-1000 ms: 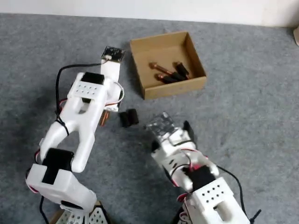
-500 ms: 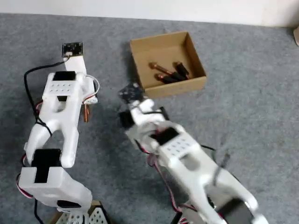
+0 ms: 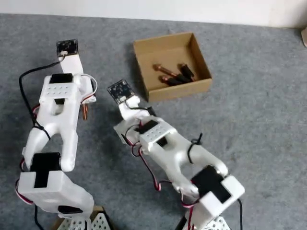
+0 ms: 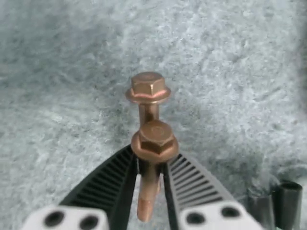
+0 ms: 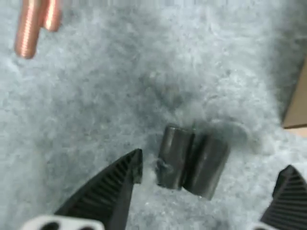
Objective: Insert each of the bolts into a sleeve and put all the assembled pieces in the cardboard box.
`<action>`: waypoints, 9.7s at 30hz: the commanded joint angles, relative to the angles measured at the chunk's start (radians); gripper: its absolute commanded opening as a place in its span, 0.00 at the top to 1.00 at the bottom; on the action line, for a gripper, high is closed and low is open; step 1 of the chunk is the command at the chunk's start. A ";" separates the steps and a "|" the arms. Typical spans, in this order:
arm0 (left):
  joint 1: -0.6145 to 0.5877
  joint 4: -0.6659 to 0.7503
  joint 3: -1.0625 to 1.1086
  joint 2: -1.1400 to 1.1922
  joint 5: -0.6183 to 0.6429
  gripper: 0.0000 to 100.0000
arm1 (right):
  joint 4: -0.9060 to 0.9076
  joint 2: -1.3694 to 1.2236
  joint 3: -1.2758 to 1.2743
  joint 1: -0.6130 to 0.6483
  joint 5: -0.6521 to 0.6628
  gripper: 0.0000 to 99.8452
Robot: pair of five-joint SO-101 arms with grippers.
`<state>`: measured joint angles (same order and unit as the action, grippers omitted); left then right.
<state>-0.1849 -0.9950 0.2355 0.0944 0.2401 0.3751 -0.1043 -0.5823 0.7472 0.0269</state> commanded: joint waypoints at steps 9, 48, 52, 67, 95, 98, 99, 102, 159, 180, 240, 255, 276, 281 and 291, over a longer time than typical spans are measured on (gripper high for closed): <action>-0.005 0.018 -0.013 -0.058 0.015 1.00 | 0.042 -0.005 0.041 -0.064 -0.186 0.61; -0.005 0.018 -0.016 -0.059 0.014 1.00 | 0.257 0.012 0.165 -0.024 -0.222 1.00; -0.005 0.018 -0.018 -0.059 0.012 1.00 | 0.163 0.185 0.013 0.008 -0.132 1.00; 0.038 0.101 -0.005 -0.056 0.008 1.00 | 0.096 0.680 -0.315 -0.039 0.009 1.00; 0.216 -0.338 -0.067 -0.036 -0.091 0.59 | 0.298 1.914 -1.084 -0.197 0.094 1.00; 0.208 -0.341 -0.059 -0.036 -0.091 0.56 | 0.298 1.914 -1.084 -0.197 0.094 1.00; 0.206 -0.341 -0.059 -0.036 -0.091 0.57 | 0.298 1.914 -1.084 -0.197 0.094 1.00; 0.200 -0.338 -0.053 -0.033 -0.092 0.60 | 0.298 1.914 -1.084 -0.197 0.094 1.00; 0.377 -0.003 0.249 -0.725 -0.135 0.99 | 0.294 1.917 -1.087 -0.202 0.100 1.00; 0.786 0.631 1.270 -1.868 -0.015 0.99 | 0.294 1.917 -1.084 -0.263 0.095 1.00; 0.730 0.870 0.974 -1.135 0.385 0.99 | 0.298 1.920 -1.013 -0.229 0.094 1.00; 0.680 0.872 0.963 -1.130 0.388 0.99 | 0.298 1.920 -1.007 -0.229 0.094 1.00; 0.700 0.868 0.906 -0.970 0.391 0.99 | 0.295 1.919 -1.013 -0.194 0.098 1.00; 0.705 0.868 0.900 -0.972 0.391 0.99 | 0.297 1.919 -1.013 -0.194 0.100 1.00; 0.737 0.787 0.886 -0.987 0.505 0.99 | 0.295 1.919 -1.010 -0.268 0.100 1.00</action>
<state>0.5163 -0.1695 1.2006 -0.8769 0.6928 0.7081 1.8090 -1.6395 0.5125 0.1143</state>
